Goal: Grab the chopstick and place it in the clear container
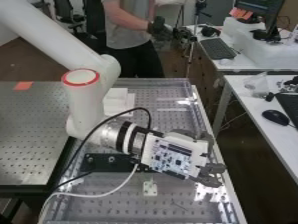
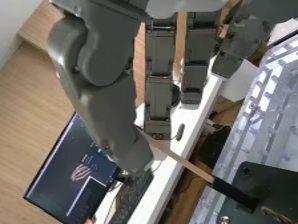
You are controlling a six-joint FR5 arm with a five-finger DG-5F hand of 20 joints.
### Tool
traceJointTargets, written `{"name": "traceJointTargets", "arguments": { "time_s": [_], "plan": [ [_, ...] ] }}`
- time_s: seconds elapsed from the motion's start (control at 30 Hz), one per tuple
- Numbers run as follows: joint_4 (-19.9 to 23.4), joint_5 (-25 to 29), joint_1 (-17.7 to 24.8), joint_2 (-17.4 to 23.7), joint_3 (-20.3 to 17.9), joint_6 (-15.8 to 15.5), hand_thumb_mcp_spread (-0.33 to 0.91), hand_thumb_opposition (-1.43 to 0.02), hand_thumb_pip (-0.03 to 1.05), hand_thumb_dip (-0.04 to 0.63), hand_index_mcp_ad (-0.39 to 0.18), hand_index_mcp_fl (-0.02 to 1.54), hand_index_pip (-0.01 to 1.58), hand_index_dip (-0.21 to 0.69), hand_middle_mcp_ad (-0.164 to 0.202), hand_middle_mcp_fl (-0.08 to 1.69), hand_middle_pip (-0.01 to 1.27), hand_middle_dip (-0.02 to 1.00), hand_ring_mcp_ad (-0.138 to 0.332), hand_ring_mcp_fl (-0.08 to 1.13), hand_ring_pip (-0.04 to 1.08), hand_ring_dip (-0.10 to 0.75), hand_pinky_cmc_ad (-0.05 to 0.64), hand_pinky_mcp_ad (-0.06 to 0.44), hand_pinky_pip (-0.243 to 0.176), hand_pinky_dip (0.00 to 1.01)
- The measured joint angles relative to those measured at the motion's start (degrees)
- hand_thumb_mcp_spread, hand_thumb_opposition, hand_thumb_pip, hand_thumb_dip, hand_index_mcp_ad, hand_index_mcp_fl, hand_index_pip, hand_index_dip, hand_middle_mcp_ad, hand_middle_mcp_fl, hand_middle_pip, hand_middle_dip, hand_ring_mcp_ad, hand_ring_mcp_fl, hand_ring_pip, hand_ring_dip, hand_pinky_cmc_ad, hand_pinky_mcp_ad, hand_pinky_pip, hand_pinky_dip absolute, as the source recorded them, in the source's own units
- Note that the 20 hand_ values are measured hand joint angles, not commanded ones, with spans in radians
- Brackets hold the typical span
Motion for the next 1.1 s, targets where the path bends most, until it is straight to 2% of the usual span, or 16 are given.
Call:
{"name": "traceJointTargets", "arguments": {
  "time_s": [0.07,0.13,0.2,0.3,0.43,0.7,1.1],
  "plan": [
    [-0.2,-0.4,0.0,0.0,0.2,-0.3,0.62,-1.06,0.54,0.264,-0.152,0.98,0.76,0.019,0.016,1.08,0.39,0.48,0.117,0.53,0.08,0.316,0.426,0.232,-0.002,0.22],
    [-0.3,-0.7,-0.1,0.0,0.2,-0.3,0.58,-1.00,0.57,0.265,-0.152,0.96,0.76,0.024,0.019,1.08,0.38,0.48,0.113,0.51,0.08,0.316,0.424,0.230,-0.002,0.23],
    [-0.2,-0.7,-0.1,0.1,0.3,-0.1,0.56,-0.96,0.58,0.272,-0.152,0.87,0.72,0.023,0.017,1.08,0.38,0.48,0.117,0.48,0.09,0.316,0.424,0.232,-0.002,0.25],
    [-0.1,-0.7,-0.1,0.2,0.3,0.0,0.54,-0.93,0.63,0.278,-0.152,0.81,0.70,0.016,0.017,0.99,0.35,0.48,0.119,0.44,0.07,0.316,0.424,0.215,-0.003,0.26],
    [-0.4,-0.2,-0.3,0.2,0.3,-0.3,0.53,-0.90,0.63,0.281,-0.152,0.80,0.71,0.000,0.017,0.99,0.34,0.48,0.119,0.44,0.07,0.316,0.424,0.213,-0.012,0.30],
    [-0.7,-0.3,-0.8,0.5,0.2,-1.1,0.52,-0.90,0.63,0.283,-0.152,0.79,0.71,-0.003,0.021,0.99,0.34,0.48,0.113,0.43,0.07,0.316,0.421,0.204,-0.016,0.31],
    [-0.2,-0.2,-0.6,0.8,-0.5,-0.5,0.52,-0.88,0.64,0.291,-0.152,0.79,0.71,-0.005,0.021,0.99,0.34,0.48,0.117,0.43,0.07,0.316,0.421,0.204,-0.016,0.31]
  ]
}}
